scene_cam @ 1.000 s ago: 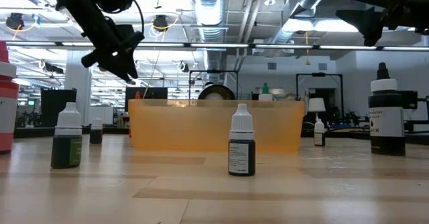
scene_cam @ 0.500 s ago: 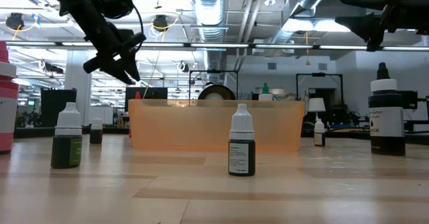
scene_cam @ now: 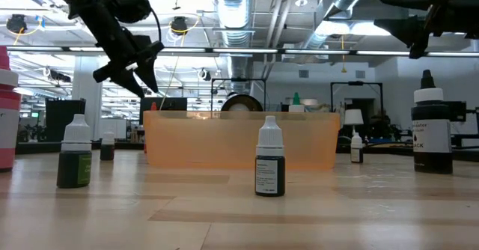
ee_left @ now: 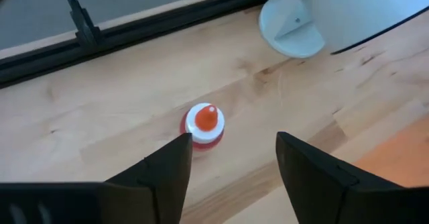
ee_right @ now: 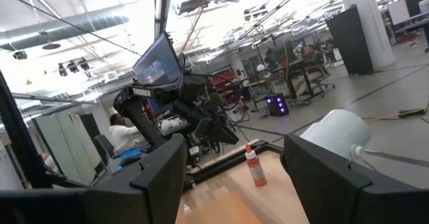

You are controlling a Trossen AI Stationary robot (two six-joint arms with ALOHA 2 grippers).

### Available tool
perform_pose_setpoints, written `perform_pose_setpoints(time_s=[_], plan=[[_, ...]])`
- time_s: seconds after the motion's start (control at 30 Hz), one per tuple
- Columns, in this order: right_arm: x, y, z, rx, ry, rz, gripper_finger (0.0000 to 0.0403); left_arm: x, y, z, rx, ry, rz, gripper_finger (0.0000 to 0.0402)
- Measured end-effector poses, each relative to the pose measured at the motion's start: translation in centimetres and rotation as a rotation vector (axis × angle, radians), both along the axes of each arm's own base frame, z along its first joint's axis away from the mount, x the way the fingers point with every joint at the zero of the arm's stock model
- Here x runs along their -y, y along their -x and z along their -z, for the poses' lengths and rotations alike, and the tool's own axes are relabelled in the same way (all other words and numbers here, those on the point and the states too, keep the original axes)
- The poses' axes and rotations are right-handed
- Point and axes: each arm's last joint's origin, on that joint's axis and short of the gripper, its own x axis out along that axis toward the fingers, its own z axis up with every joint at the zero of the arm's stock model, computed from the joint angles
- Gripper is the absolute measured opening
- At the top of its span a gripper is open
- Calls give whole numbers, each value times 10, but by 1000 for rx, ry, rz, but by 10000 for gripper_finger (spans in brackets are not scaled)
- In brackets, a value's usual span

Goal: Pick & Place food coloring
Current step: Put the large orange food coloring bottle into the orange bin

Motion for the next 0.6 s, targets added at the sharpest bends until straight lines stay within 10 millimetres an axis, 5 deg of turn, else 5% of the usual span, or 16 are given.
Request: perform_pose_setpoints(time_s=[0.6], plan=[[0, 0, 0, 0, 0, -1, 240, -24, -31, 47, -139, 55, -24, 213]])
